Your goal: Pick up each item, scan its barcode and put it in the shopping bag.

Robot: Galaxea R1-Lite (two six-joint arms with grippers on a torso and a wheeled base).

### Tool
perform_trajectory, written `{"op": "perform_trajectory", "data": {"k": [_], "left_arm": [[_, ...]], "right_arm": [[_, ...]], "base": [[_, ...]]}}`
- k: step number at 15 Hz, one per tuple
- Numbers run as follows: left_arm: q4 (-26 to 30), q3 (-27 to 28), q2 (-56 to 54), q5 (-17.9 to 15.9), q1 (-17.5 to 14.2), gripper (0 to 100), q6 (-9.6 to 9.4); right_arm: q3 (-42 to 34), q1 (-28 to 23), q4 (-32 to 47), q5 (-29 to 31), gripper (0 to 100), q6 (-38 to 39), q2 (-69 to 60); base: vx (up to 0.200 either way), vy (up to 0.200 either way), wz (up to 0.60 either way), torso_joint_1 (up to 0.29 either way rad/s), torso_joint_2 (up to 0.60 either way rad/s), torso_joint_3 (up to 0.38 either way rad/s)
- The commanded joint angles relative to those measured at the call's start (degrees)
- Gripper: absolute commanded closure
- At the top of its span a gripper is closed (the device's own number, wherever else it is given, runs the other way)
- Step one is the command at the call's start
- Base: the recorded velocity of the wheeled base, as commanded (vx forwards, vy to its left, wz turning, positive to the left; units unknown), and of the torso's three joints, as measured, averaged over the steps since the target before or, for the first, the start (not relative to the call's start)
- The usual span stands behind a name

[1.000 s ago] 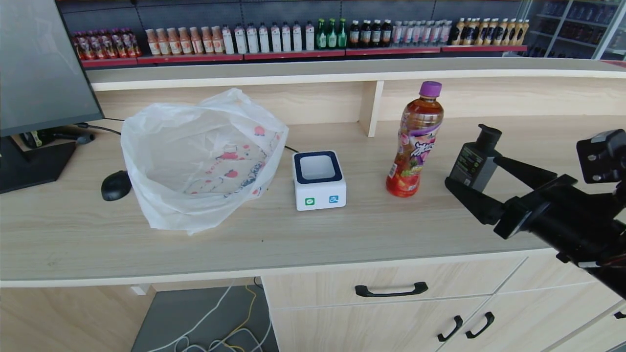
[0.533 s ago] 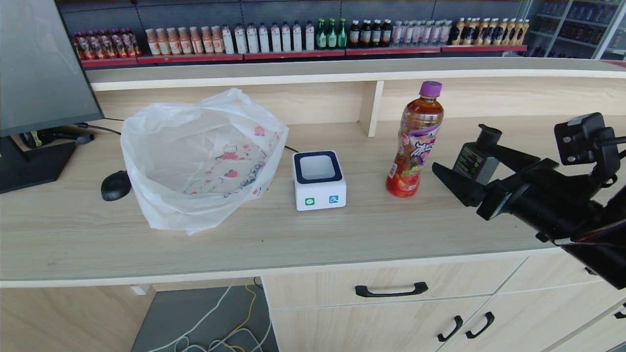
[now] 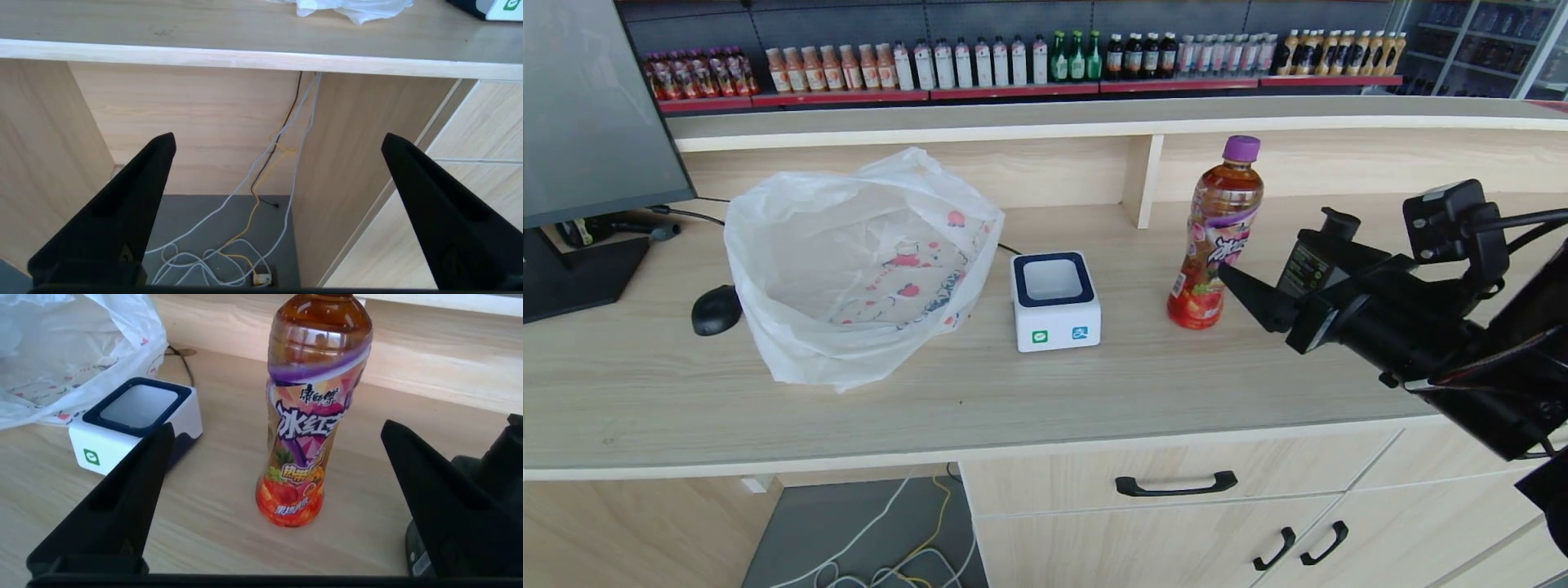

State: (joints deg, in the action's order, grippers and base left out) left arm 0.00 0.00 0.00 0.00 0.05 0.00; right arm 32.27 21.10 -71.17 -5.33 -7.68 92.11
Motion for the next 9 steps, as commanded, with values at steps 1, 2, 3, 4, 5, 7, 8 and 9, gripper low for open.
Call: {"op": "perform_trajectory", "data": {"k": [1,2,3,4,5,7,8,9], "left_arm": [[0.0,0.0,0.0,0.0,0.0,0,0.00],[0.0,0.0,0.0,0.0,0.0,0,0.00],[0.0,0.0,0.0,0.0,0.0,0,0.00],[0.0,0.0,0.0,0.0,0.0,0,0.00],[0.0,0.0,0.0,0.0,0.0,0,0.00],[0.0,0.0,0.0,0.0,0.0,0,0.00],[0.0,0.0,0.0,0.0,0.0,0,0.00],[0.0,0.0,0.0,0.0,0.0,0,0.00]], "right_arm": [[1.0,0.2,0.0,0.8,0,-0.1,1.7],[1.3,0.5,0.0,2.3,0,-0.3,1.9],[1.7,1.3,0.0,3.3,0,-0.5,2.2],[3.2,2.6,0.0,5.5,0,-0.4,2.6],[4.5,3.2,0.0,7.1,0,-0.4,3.4],[4.9,3.2,0.0,8.8,0,-0.4,4.2],[5.3,3.2,0.0,8.9,0,-0.5,4.4],[5.9,3.1,0.0,8.9,0,-0.5,4.9]], "base": [[0.000,0.000,0.00,0.000,0.00,0.000],[0.000,0.000,0.00,0.000,0.00,0.000],[0.000,0.000,0.00,0.000,0.00,0.000],[0.000,0.000,0.00,0.000,0.00,0.000],[0.000,0.000,0.00,0.000,0.00,0.000],[0.000,0.000,0.00,0.000,0.00,0.000],[0.000,0.000,0.00,0.000,0.00,0.000],[0.000,0.000,0.00,0.000,0.00,0.000]]}}
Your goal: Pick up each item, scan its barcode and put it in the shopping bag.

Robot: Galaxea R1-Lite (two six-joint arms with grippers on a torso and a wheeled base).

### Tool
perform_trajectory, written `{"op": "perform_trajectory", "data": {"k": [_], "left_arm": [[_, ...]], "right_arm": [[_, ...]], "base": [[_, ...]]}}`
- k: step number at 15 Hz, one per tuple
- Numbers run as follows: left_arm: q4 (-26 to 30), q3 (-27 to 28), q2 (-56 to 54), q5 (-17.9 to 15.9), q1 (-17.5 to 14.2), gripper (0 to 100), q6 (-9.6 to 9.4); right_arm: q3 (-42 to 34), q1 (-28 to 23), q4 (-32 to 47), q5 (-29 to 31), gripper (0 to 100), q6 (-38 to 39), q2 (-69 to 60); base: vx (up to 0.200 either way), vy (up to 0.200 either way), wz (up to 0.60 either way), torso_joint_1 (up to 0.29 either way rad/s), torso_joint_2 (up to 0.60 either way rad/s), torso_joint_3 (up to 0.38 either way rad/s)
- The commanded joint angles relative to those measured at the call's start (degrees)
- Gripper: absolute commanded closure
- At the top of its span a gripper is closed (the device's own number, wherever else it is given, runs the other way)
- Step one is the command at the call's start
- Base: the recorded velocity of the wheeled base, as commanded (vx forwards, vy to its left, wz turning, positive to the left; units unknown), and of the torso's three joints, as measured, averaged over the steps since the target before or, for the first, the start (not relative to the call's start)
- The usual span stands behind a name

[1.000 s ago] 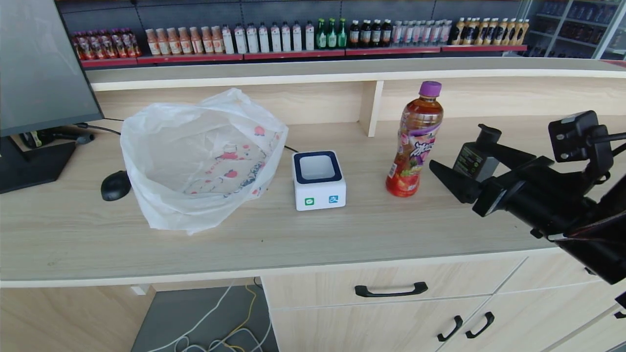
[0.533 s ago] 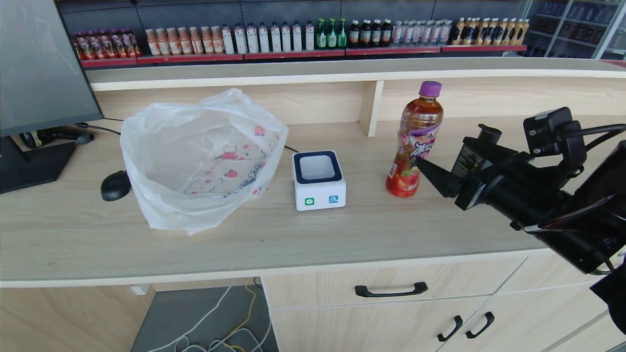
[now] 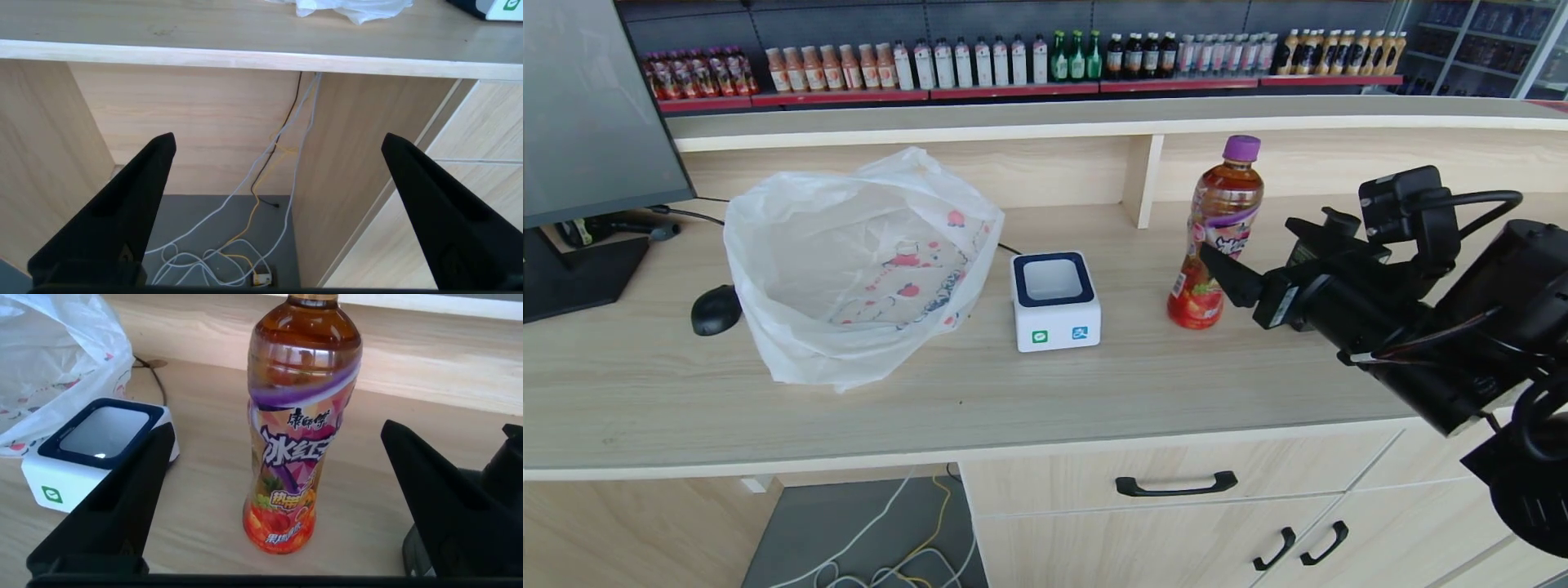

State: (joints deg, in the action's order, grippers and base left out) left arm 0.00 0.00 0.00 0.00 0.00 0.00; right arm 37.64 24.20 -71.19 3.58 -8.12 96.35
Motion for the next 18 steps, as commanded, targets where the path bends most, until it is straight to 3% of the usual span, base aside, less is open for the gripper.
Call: {"op": "perform_trajectory", "data": {"k": [1,18], "left_arm": [[0.0,0.0,0.0,0.0,0.0,0,0.09],[0.1,0.0,0.0,0.0,0.0,0,0.00]], "right_arm": [[1.2,-0.3,0.0,0.0,0,-0.1,1.3],[9.6,-3.6,0.0,0.5,0,0.4,9.9]], "base": [[0.000,0.000,0.00,0.000,0.00,0.000],[0.000,0.000,0.00,0.000,0.00,0.000]]}}
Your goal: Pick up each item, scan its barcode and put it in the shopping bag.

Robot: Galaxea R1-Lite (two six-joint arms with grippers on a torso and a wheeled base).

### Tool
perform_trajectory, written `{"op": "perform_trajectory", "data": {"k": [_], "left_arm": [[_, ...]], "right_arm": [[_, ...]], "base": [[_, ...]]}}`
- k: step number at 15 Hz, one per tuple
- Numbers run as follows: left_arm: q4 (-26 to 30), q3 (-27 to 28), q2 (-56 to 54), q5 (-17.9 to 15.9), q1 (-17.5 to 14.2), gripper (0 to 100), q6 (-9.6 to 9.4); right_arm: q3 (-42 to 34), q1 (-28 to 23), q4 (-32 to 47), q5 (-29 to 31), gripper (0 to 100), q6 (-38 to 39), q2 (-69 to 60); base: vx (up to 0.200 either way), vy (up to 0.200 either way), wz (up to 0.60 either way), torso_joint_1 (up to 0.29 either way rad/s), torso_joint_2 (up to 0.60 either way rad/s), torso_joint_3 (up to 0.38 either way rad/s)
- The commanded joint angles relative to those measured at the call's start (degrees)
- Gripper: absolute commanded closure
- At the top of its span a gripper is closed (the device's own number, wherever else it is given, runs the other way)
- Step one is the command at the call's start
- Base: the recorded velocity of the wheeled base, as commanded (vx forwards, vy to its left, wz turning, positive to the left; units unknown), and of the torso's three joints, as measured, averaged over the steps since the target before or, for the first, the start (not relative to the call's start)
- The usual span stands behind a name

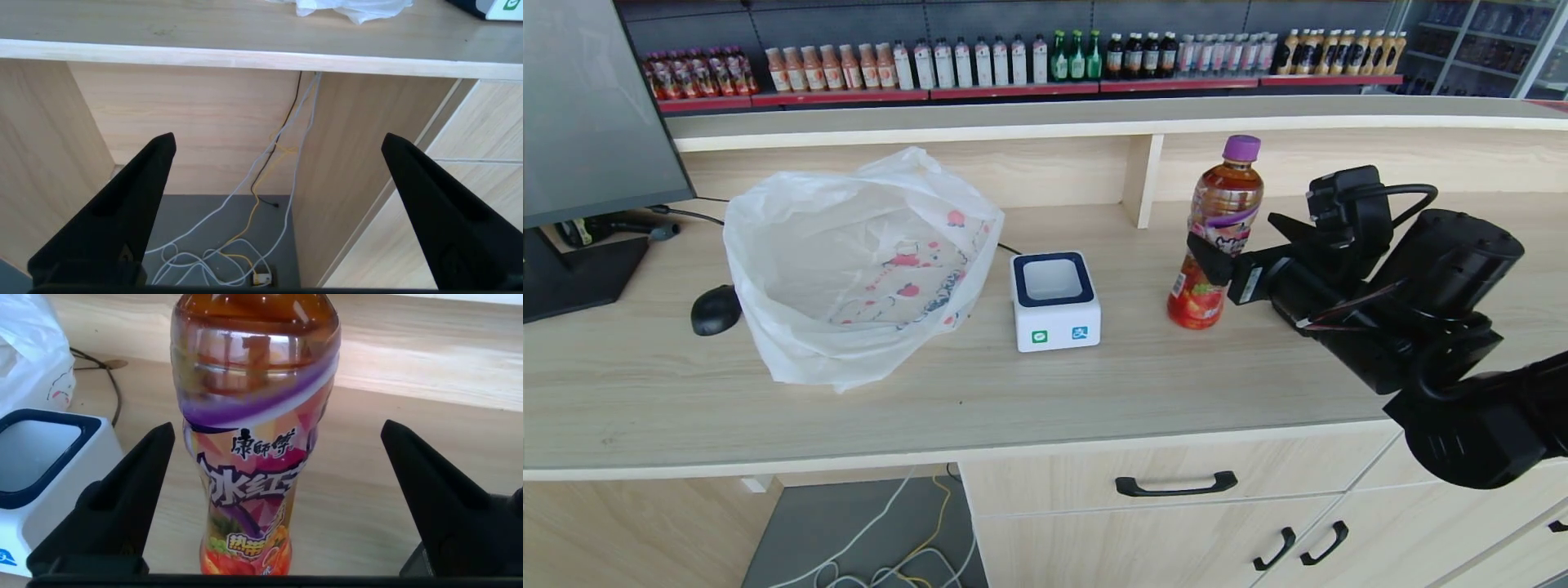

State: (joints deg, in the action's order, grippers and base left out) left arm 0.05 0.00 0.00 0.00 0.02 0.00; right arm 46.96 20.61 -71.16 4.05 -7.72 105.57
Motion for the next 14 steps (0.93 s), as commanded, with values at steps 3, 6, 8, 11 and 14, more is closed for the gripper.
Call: {"op": "perform_trajectory", "data": {"k": [3,6,8,11,14], "left_arm": [[0.0,0.0,0.0,0.0,0.0,0,0.00],[0.0,0.0,0.0,0.0,0.1,0,0.09],[0.0,0.0,0.0,0.0,0.0,0,0.00],[0.0,0.0,0.0,0.0,0.0,0,0.00],[0.0,0.0,0.0,0.0,0.1,0,0.00]], "right_arm": [[1.1,-0.4,0.0,0.0,0,0.0,2.0],[1.2,-0.5,0.0,-0.1,0,0.1,2.5],[2.4,-0.8,0.1,-0.3,0,0.6,3.3],[3.0,-0.6,0.0,-0.3,0,1.0,4.3],[5.0,-0.7,0.0,-0.3,0,2.0,5.4]], "base": [[0.000,0.000,0.00,0.000,0.00,0.000],[0.000,0.000,0.00,0.000,0.00,0.000],[0.000,0.000,0.00,0.000,0.00,0.000],[0.000,0.000,0.00,0.000,0.00,0.000],[0.000,0.000,0.00,0.000,0.00,0.000]]}}
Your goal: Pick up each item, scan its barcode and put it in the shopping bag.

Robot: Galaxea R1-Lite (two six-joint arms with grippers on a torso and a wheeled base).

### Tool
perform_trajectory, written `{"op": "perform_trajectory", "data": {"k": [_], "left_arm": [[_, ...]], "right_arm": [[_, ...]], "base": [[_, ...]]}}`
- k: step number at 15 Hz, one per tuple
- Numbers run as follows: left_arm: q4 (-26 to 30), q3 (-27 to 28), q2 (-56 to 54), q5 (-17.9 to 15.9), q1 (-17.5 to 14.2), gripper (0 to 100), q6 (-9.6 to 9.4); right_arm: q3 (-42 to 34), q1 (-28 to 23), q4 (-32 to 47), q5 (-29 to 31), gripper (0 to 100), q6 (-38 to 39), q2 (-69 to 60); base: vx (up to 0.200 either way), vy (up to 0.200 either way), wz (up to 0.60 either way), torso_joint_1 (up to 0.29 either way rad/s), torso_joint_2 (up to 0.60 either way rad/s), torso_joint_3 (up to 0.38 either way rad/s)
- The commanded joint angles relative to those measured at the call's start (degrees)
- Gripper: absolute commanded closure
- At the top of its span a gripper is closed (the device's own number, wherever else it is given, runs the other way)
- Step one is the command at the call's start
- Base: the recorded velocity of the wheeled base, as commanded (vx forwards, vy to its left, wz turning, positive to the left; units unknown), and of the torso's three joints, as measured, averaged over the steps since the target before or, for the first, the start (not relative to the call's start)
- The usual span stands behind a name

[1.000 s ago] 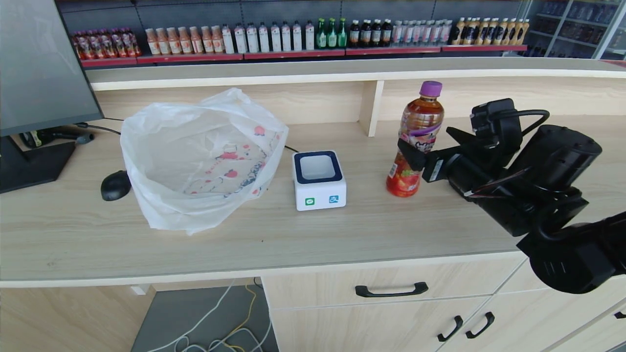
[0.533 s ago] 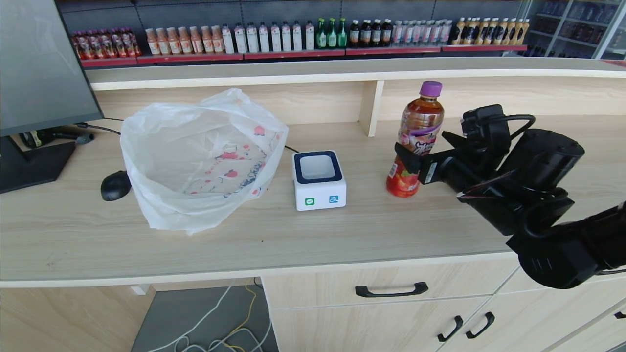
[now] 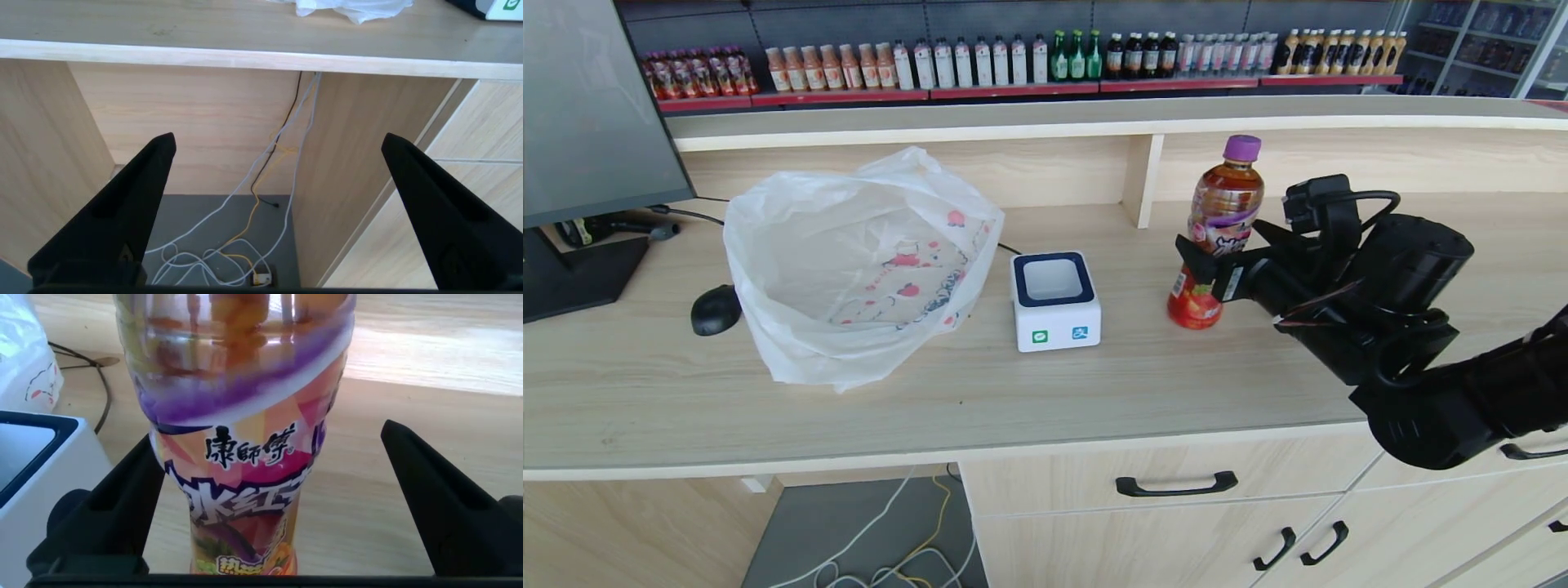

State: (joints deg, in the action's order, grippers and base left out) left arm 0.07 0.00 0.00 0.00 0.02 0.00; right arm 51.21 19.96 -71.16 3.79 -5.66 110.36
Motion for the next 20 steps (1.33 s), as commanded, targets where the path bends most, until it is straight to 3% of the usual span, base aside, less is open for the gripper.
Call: {"op": "perform_trajectory", "data": {"k": [1,20], "left_arm": [[0.0,0.0,0.0,0.0,0.0,0,0.00],[0.0,0.0,0.0,0.0,0.0,0,0.00]], "right_arm": [[1.1,0.0,0.0,0.0,0,-0.1,1.1],[3.9,0.0,0.0,0.0,0,-0.1,3.6]], "base": [[0.000,0.000,0.00,0.000,0.00,0.000],[0.000,0.000,0.00,0.000,0.00,0.000]]}}
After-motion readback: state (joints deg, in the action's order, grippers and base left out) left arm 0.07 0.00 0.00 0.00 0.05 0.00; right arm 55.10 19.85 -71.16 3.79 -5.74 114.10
